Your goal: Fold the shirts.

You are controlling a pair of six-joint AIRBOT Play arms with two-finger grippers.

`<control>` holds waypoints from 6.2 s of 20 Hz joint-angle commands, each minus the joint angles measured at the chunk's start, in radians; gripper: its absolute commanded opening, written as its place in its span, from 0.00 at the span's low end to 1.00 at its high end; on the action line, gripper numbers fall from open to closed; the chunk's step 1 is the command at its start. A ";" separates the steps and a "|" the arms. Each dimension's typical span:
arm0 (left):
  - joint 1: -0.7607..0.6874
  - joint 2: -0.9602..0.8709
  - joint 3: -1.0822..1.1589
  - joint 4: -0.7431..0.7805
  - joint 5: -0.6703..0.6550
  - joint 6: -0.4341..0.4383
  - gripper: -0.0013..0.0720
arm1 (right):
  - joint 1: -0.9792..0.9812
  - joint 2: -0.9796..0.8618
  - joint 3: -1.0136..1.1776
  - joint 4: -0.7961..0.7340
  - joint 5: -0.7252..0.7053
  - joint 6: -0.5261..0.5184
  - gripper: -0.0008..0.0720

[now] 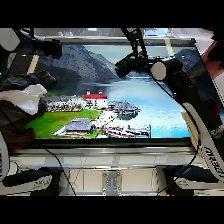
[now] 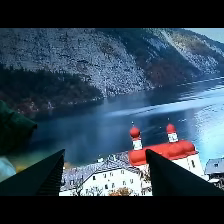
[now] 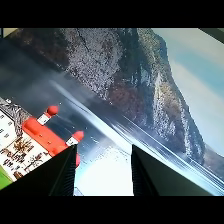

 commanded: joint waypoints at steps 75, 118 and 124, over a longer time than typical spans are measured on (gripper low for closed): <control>-0.420 -0.416 -0.110 -0.492 -0.149 0.129 0.05 | -0.347 0.080 0.001 -0.484 0.494 0.161 0.53; 0.205 -0.509 -0.392 -0.881 0.595 0.050 0.84 | -0.391 0.078 -0.333 0.108 0.259 0.057 0.55; 0.205 -0.608 -0.253 -0.896 0.505 0.077 0.82 | -0.391 0.078 -0.333 0.130 0.250 0.057 0.55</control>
